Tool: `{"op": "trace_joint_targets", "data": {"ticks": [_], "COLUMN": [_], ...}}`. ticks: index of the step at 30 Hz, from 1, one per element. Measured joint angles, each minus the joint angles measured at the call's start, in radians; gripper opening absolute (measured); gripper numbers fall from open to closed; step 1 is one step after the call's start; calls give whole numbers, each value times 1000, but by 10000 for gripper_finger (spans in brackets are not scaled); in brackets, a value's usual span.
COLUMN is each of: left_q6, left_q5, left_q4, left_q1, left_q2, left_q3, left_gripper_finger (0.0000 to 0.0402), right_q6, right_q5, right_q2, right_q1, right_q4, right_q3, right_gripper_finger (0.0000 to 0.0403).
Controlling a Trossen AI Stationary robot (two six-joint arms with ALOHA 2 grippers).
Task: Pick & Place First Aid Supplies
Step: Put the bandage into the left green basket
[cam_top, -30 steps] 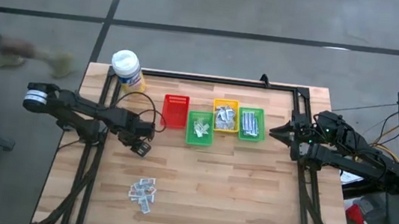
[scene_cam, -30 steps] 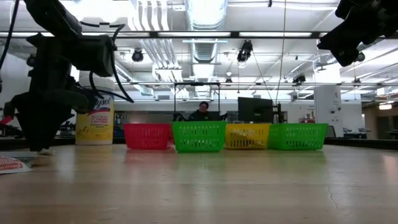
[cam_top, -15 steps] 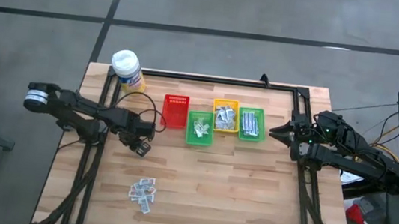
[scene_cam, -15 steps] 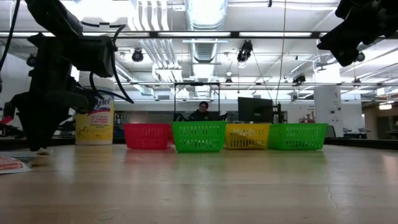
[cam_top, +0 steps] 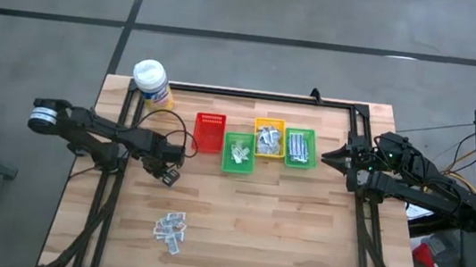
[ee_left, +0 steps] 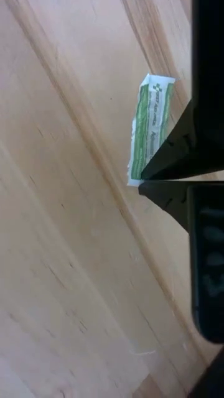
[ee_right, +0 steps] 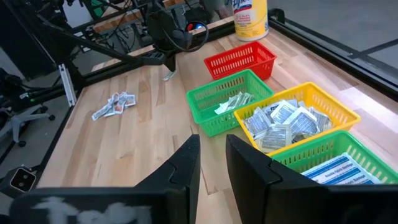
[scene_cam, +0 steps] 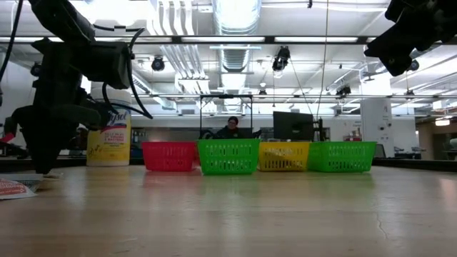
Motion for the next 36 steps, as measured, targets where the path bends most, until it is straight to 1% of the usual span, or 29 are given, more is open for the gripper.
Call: {"op": "trace_joint_targets", "data": {"ticks": [8, 13, 18, 21, 23, 28, 33, 36], "left_q6": [-11, -10, 8, 22, 25, 26, 45, 30], "left_q5": [-6, -12, -54, -94, -103, -115, -118, -116], "left_q4": [-2, -7, -44, -26, -46, -48, -51, -50], "left_q1": [-1, -1, -2, -1, -2, -1, -1, -1], "left_q2": [0, -5, -36, -62, -68, -73, -72, -72], "left_q3": [0, 2, 42, 74, 82, 109, 109, 106], "left_gripper_finger": [1, 0, 0, 0, 0, 0, 0, 0], "right_q6": [0, 0, 0, 0, 0, 0, 0, 0], "right_q5": [0, 0, 0, 0, 0, 0, 0, 0], "right_q2": [0, 0, 0, 0, 0, 0, 0, 0], "right_q1": [0, 0, 0, 0, 0, 0, 0, 0], "right_q4": [0, 0, 0, 1, 1, 0, 0, 1], "right_q3": [0, 0, 0, 0, 0, 0, 0, 0], "right_gripper_finger": [86, 83, 73, 69, 68, 75, 82, 85]}}
